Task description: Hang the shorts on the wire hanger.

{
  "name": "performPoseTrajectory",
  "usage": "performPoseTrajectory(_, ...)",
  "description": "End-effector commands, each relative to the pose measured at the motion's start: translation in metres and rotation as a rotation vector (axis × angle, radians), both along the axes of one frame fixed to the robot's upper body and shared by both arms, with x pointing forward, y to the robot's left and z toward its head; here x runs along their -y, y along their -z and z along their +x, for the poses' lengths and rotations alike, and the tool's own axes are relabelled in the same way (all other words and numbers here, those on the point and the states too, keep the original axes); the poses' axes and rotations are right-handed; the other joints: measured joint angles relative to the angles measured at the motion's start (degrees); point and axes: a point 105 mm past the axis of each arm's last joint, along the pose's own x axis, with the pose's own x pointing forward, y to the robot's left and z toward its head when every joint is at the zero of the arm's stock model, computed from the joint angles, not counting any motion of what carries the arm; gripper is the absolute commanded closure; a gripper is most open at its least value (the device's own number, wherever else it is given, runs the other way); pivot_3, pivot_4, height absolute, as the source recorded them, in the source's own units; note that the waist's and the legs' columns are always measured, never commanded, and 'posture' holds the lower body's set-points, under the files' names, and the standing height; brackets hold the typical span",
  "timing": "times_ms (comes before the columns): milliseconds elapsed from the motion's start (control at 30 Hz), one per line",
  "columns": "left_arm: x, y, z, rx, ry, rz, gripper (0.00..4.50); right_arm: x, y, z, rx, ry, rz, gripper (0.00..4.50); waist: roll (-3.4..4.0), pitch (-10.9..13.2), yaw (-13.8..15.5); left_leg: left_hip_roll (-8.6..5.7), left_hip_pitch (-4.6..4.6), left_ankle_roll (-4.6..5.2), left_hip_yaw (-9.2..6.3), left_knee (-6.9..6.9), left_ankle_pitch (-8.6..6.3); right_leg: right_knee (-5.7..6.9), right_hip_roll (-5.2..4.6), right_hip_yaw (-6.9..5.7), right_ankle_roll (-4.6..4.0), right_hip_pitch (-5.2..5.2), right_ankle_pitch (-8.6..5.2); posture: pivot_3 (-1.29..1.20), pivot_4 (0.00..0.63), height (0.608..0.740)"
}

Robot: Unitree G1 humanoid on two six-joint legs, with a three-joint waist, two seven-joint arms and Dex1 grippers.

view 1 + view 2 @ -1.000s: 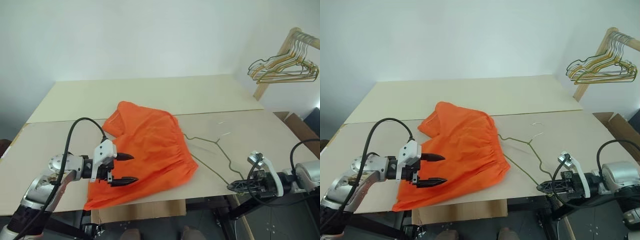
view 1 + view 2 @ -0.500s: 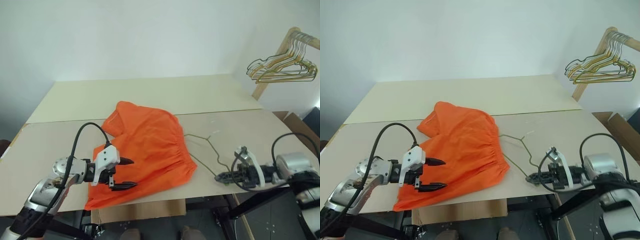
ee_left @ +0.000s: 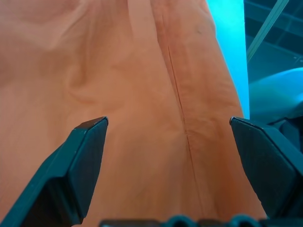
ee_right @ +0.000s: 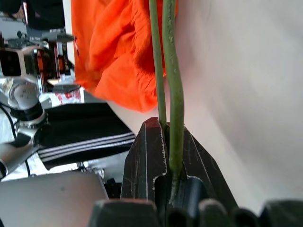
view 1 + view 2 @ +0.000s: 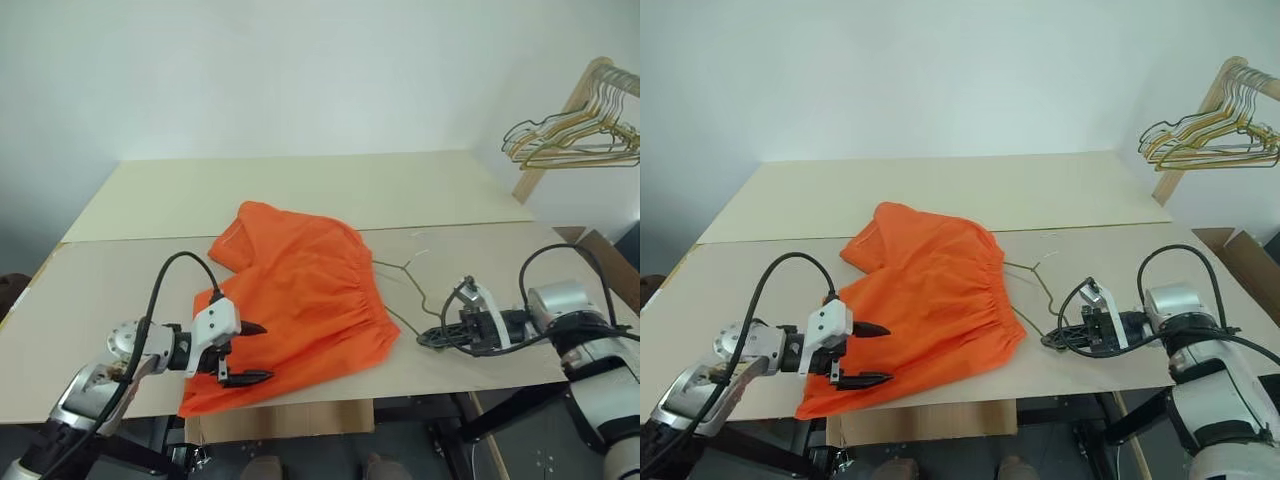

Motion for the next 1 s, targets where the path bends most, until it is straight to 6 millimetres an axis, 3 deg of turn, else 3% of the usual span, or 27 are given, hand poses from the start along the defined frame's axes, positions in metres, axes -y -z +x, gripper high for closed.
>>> performPoseTrajectory(33,0.003,-0.005,0.001,0.037,0.015,0.009,0.03,-0.003,-0.023,0.018,0.098,0.012,0.071,4.50,0.00,0.0,0.0,0.00,-0.02,0.00,0.00,0.00,0.00,0.00,0.00,0.00,0.00,-0.02,0.00,0.09,0.000,0.740)
performPoseTrajectory(400,0.005,-0.004,-0.001,0.023,0.031,0.010,0.03,-0.023,-0.025,0.027,0.130,-0.024,0.117,4.50,0.02,0.0,0.0,0.00,-0.03,0.00,-0.01,-0.01,0.00,0.01,-0.01,0.00,0.00,-0.03,0.00,0.09,0.000,0.740)
performPoseTrajectory(733,0.003,0.003,0.001,0.025,0.041,0.050,0.03,-0.021,-0.016,0.045,0.196,0.059,0.036,4.50,0.03,0.0,0.0,0.00,-0.02,-0.01,0.00,-0.01,0.00,0.04,0.00,0.00,0.00,-0.03,0.00,0.09,0.000,0.740)
performPoseTrajectory(1000,0.002,0.003,0.000,0.028,0.031,0.049,0.03,-0.022,-0.022,0.064,0.557,0.008,-0.012,4.50,0.04,0.0,0.0,0.00,-0.03,-0.01,-0.01,-0.02,0.00,0.04,-0.01,0.00,0.00,-0.04,0.00,0.09,0.000,0.740)
